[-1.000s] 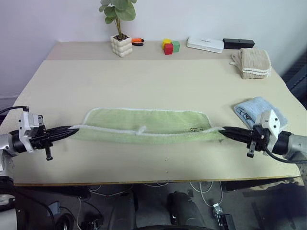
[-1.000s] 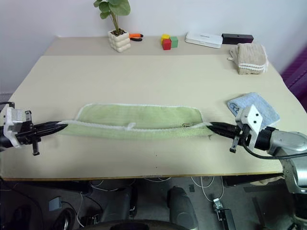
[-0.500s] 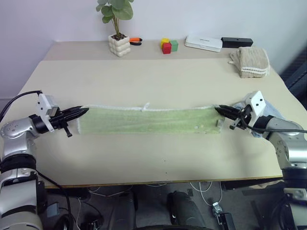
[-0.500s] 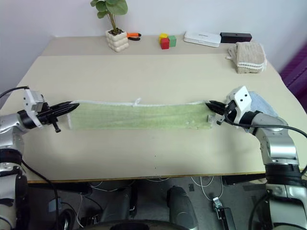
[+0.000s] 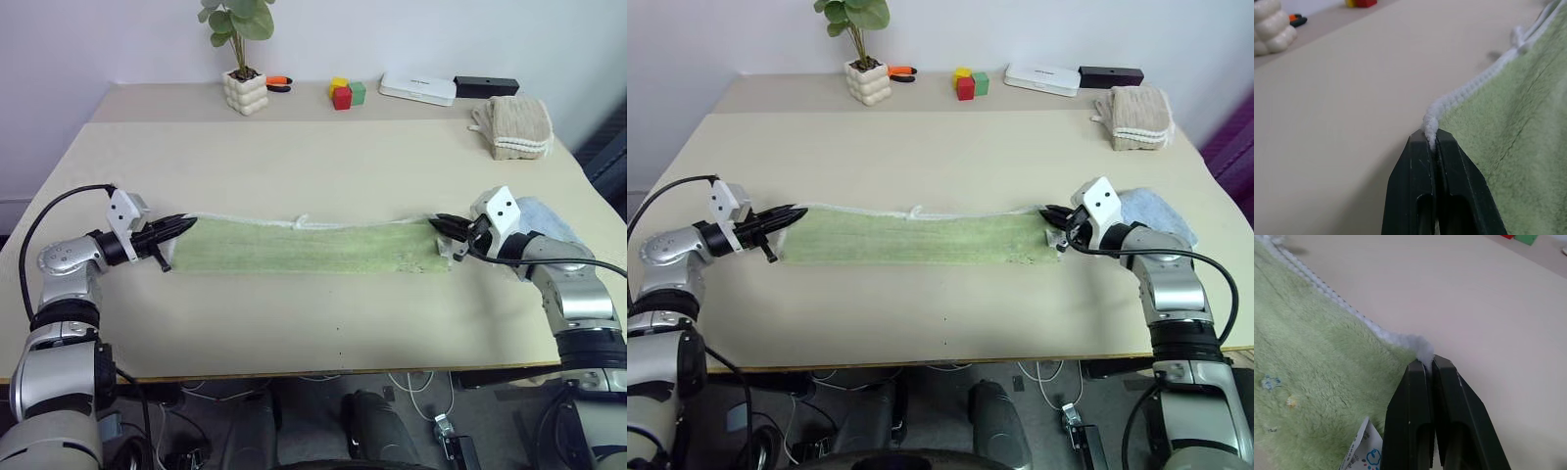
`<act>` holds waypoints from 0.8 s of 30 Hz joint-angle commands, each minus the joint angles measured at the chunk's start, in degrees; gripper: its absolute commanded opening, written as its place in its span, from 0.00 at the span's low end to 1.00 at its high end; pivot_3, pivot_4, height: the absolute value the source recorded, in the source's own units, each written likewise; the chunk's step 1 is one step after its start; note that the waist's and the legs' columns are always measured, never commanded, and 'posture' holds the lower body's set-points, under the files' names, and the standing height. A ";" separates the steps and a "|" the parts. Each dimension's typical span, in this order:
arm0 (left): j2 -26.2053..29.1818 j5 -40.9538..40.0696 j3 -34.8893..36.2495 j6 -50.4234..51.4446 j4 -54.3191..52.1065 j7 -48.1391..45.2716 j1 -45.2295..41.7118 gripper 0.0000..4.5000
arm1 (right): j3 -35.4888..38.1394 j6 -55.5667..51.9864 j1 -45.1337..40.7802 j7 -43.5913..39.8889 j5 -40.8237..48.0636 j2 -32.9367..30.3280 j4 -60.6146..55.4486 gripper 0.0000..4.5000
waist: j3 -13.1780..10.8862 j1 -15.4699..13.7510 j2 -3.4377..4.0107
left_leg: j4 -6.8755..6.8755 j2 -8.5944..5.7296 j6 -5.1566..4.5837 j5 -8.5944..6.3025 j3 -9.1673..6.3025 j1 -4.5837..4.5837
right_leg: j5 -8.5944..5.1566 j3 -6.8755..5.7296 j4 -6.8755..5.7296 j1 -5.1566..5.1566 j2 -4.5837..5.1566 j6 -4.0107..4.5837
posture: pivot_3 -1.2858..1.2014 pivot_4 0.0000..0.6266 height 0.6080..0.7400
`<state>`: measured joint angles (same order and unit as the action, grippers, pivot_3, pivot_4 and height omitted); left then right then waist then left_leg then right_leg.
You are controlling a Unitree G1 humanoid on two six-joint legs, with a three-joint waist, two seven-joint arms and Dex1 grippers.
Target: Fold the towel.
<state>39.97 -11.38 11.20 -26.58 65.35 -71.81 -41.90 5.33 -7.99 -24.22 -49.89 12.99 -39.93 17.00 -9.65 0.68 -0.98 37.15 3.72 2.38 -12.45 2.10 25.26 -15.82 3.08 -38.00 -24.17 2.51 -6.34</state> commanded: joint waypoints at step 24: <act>-0.76 1.94 0.48 5.24 4.54 8.28 -3.30 0.13 | -1.41 4.07 -2.90 3.98 -4.46 3.35 3.52 0.00 | 0.00 0.00 0.00 | -0.01 -0.01 0.00 0.00 0.00 0.00 | 0.00 0.00 0.00 0.00 0.01 0.00 | 0.52 0.24 1.00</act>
<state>38.97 -8.95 10.78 -23.59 69.71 -63.47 -43.62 3.39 -4.71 -25.96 -45.84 8.53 -36.58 20.61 -9.65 0.67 -0.98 37.15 3.71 2.38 -12.45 2.10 25.26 -15.82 3.08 -38.01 -24.17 2.52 -6.35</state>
